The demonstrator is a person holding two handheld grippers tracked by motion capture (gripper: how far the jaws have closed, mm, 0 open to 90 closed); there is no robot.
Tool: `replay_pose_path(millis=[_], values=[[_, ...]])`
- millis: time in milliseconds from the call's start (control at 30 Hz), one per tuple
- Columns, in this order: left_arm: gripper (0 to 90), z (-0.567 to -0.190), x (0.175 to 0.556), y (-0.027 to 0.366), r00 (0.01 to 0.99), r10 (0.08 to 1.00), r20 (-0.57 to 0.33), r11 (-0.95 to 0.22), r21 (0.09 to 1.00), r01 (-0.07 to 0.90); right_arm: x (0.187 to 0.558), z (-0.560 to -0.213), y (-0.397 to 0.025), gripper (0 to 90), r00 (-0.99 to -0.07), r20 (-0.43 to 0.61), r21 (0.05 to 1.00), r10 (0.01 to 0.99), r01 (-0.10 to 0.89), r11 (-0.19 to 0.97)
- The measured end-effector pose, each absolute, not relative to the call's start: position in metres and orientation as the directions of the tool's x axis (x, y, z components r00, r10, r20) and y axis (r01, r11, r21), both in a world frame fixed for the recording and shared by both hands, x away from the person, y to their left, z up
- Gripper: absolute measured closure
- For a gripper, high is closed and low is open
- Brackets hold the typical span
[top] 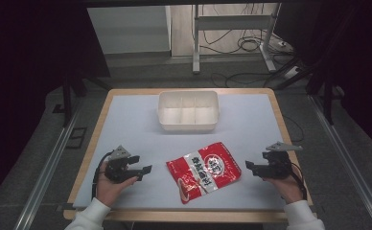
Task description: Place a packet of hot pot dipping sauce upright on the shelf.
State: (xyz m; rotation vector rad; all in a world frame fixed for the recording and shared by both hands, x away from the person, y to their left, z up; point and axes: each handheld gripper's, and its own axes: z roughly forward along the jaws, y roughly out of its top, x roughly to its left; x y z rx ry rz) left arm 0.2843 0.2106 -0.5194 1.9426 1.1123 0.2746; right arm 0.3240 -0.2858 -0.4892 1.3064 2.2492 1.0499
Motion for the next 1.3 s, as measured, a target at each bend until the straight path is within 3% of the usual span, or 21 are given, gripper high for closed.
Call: replay_pose_path(millis=[667, 1300], values=[[29.7, -0.518, 0.281, 0.211, 0.585, 0.785, -0.204, -0.242, 0.768, 0.593, 0.325, -0.474, -0.285, 20.1, -0.551, 0.13, 0.693, 0.825, 0.645, 0.322], [29.7, -0.519, 0.283, 0.21, 0.586, 0.784, -0.207, -0.243, 0.766, 0.595, 0.354, -0.477, -0.232, 16.8, -0.635, 0.156, 0.592, 0.757, 0.673, 0.443]])
